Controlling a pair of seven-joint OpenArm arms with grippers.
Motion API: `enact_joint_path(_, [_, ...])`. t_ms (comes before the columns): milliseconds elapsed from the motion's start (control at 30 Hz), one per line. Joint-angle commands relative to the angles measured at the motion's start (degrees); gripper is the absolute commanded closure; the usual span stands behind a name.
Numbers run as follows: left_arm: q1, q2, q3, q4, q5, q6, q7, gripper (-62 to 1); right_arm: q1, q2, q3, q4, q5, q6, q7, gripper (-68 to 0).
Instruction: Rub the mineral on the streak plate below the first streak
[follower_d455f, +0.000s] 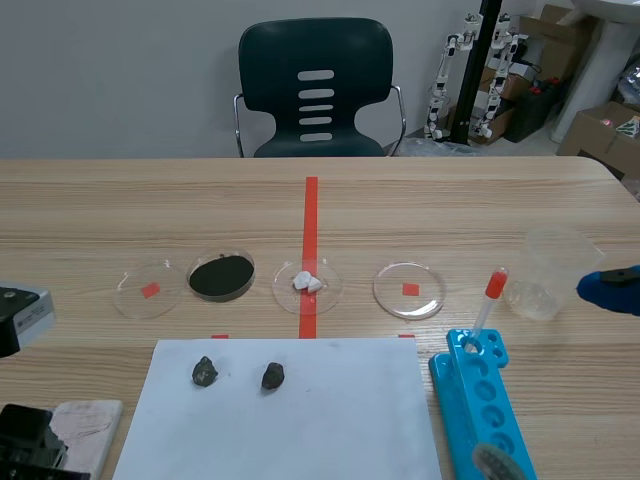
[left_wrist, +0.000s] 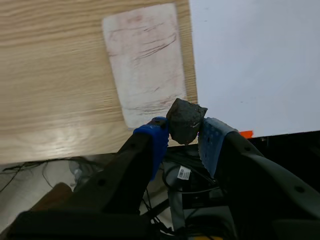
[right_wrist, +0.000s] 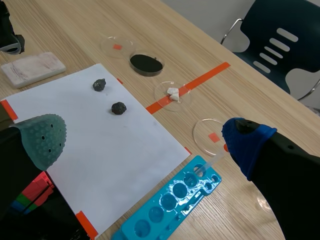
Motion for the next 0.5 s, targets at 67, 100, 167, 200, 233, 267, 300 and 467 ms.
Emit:
enact_joint_path(67, [-0.63,0.13,-0.5,-0.15,-1.36,0.98,3.04,-8.5,0.17,0.57,0.04,0.42,0.59,0.0,0.46,-67.9])
enact_joint_path(100, [-1.01,0.13,-0.5,-0.7,-1.42,1.44,3.98,-8.5,0.17,0.57,0.04,0.42,0.59,0.0,0.48,-67.9])
enact_joint_path(167, [-1.86,0.11,-0.5,-2.16,-1.44,1.73,5.88,-8.5,0.17,0.57,0.04,0.42,0.59,0.02,0.48,-67.9])
enact_joint_path(200, [-2.16,0.11,-0.5,-3.08,-1.49,2.01,6.45,-8.5,0.17,0.57,0.04,0.42,0.59,0.02,0.48,-67.9])
enact_joint_path(233, [-2.67,0.11,-0.48,-3.76,-1.68,2.03,6.62,-8.5,0.17,0.57,0.04,0.42,0.59,0.02,0.48,-67.9])
enact_joint_path(267, [-2.84,0.11,-0.48,-4.52,-1.95,2.01,6.86,-8.5,0.17,0.57,0.04,0.42,0.59,0.02,0.48,-67.9])
enact_joint_path(300, [-3.08,0.11,-0.48,-5.05,-2.27,2.01,6.88,-8.5,0.17,0.57,0.04,0.42,0.59,0.02,0.48,-67.9])
enact_joint_path(467, [-4.87,0.44,-0.48,-6.14,-2.29,2.01,7.21,-8.5,0.2,0.57,0.04,0.42,0.59,0.02,0.46,-67.9])
